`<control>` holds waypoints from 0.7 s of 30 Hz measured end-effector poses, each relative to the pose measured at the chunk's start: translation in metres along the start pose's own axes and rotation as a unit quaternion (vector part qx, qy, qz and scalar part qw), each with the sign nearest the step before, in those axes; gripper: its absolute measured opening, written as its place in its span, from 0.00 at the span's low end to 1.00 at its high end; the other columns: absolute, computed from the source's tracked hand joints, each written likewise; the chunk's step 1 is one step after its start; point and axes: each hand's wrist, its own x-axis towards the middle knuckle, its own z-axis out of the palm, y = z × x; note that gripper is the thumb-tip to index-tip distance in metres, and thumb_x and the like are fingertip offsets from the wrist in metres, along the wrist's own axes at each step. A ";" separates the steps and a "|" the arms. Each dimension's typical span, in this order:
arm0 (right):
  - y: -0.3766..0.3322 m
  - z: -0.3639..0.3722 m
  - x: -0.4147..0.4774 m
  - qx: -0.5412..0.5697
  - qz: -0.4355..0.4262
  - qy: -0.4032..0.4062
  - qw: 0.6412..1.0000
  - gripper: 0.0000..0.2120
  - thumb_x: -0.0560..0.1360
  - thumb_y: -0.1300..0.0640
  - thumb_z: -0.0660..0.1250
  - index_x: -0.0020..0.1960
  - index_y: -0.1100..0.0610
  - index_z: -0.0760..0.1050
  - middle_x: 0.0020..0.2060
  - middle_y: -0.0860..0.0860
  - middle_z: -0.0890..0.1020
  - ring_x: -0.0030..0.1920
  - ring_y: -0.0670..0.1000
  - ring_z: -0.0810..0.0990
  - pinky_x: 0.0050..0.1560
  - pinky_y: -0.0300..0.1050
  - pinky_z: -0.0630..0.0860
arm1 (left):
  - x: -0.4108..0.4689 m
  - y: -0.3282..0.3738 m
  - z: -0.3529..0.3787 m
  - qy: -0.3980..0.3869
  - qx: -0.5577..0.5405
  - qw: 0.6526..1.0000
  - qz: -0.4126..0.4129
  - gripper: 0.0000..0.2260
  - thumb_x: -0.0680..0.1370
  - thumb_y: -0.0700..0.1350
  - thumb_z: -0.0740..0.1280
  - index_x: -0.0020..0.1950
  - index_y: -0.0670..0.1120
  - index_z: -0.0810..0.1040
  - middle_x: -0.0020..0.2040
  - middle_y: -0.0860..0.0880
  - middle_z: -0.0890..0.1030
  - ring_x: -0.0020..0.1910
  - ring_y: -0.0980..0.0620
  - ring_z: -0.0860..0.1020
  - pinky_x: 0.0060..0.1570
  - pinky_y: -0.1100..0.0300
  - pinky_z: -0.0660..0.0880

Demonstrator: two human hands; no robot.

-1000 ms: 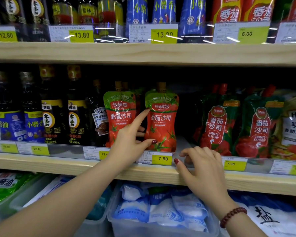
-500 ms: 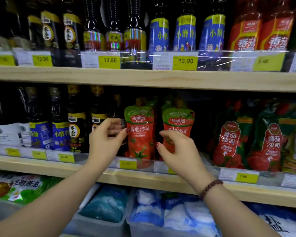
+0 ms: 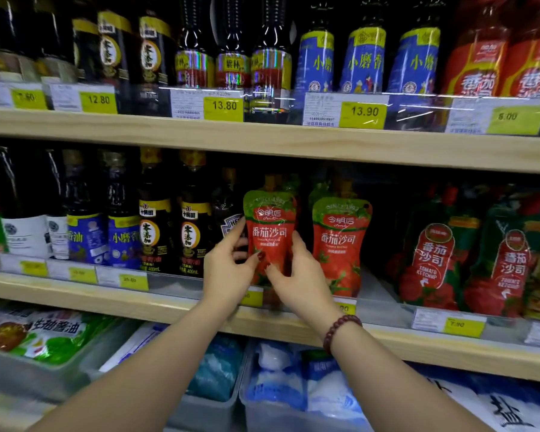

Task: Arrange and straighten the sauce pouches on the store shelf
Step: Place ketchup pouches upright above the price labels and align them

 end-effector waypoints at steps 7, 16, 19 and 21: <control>0.003 -0.007 -0.007 0.015 -0.026 0.006 1.000 0.24 0.74 0.54 0.65 0.68 0.46 0.63 0.55 0.42 0.75 0.53 0.42 0.75 0.56 0.44 0.75 | -0.003 0.003 -0.003 0.016 -0.017 1.000 -0.007 0.31 0.71 0.38 0.72 0.70 0.55 0.67 0.51 0.53 0.79 0.50 0.57 0.78 0.48 0.60 0.77; 0.034 -0.060 -0.029 -0.087 -0.017 0.257 0.962 0.30 0.72 0.56 0.67 0.71 0.56 0.60 0.63 0.51 0.67 0.63 0.47 0.67 0.57 0.32 0.63 | -0.025 0.028 0.045 -0.042 -0.031 0.995 0.088 0.25 0.71 0.40 0.72 0.62 0.60 0.72 0.56 0.55 0.77 0.54 0.61 0.76 0.52 0.65 0.75; 0.041 -0.065 -0.030 -0.074 0.069 0.164 0.981 0.34 0.74 0.53 0.65 0.74 0.54 0.52 0.68 0.52 0.65 0.61 0.47 0.69 0.56 0.38 0.65 | -0.027 0.030 0.068 -0.060 -0.031 0.996 0.053 0.29 0.70 0.40 0.72 0.68 0.56 0.69 0.60 0.57 0.75 0.57 0.60 0.74 0.54 0.67 0.72; 0.044 -0.064 -0.031 -0.073 0.047 0.127 0.988 0.31 0.75 0.53 0.64 0.74 0.51 0.56 0.63 0.51 0.70 0.52 0.43 0.71 0.52 0.39 0.69 | -0.026 0.032 0.077 -0.067 -0.037 0.996 0.043 0.31 0.70 0.39 0.72 0.69 0.57 0.67 0.58 0.59 0.75 0.56 0.60 0.74 0.55 0.65 0.71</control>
